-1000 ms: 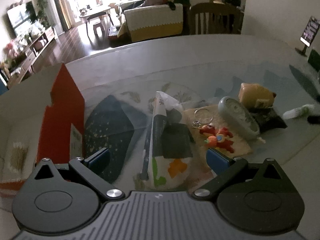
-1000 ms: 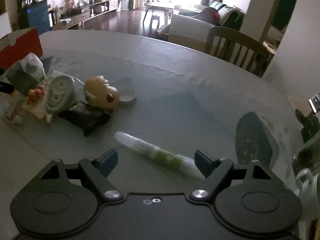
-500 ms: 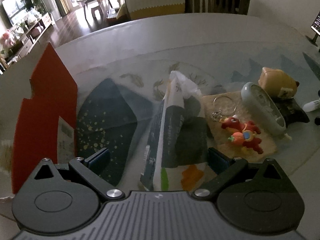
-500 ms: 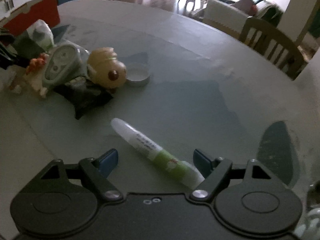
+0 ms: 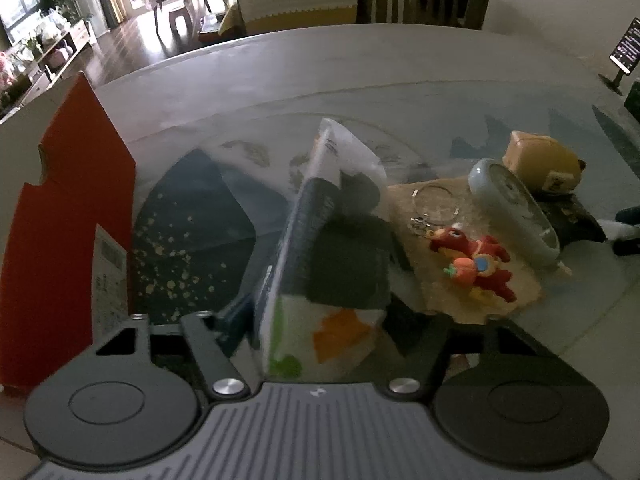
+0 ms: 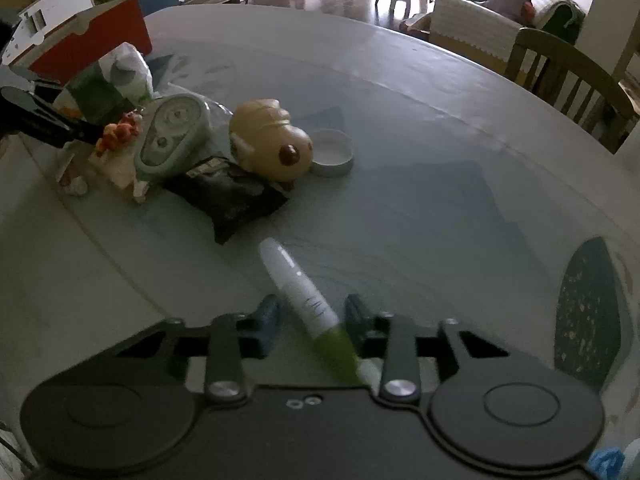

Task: Organize objects
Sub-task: 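Grasp the tissue pack with the left gripper while the right grasps the glue stick, then carry the tissue pack and glue stick with both grippers over the red box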

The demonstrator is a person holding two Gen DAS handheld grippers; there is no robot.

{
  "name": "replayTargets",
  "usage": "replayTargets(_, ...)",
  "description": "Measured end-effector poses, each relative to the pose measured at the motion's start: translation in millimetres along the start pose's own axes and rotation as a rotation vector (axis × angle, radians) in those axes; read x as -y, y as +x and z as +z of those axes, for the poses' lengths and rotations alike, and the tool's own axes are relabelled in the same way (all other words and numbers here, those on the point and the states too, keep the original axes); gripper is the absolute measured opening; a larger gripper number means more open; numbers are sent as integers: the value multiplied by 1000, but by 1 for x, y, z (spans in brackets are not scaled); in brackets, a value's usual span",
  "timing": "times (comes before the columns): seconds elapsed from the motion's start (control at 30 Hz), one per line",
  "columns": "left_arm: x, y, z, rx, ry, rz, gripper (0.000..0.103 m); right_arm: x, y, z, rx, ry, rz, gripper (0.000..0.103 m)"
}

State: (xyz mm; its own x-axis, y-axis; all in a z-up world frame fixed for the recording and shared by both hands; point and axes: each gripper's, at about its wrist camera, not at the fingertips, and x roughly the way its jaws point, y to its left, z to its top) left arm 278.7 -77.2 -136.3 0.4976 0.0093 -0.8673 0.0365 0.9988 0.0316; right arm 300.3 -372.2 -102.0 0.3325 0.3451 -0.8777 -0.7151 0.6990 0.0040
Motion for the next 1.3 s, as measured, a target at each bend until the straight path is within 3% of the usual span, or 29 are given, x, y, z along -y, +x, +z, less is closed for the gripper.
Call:
replayTargets(0.07, 1, -3, -2, 9, 2, -4, 57, -5, -1, -2, -1, 19, -6, 24)
replayTargets(0.13, 1, -4, -4, 15, 0, -13, 53, -10, -2, -3, -4, 48, -13, 17)
replayTargets(0.37, 2, -14, -10, 51, -5, -27, 37, -33, -10, -12, 4, 179, -24, 17)
replayTargets(0.73, -2, -48, -32, 98, -68, -57, 34, -66, -35, -23, 55, 428, 76, 17)
replayTargets(1.07, -15, -87, -54, 137, -146, -131, 34, -104, -64, -10, 121, 485, 140, 17)
replayTargets(1.3, -28, -117, -65, 168, -164, -181, 34, -136, -79, 12, 184, 458, 160, 17)
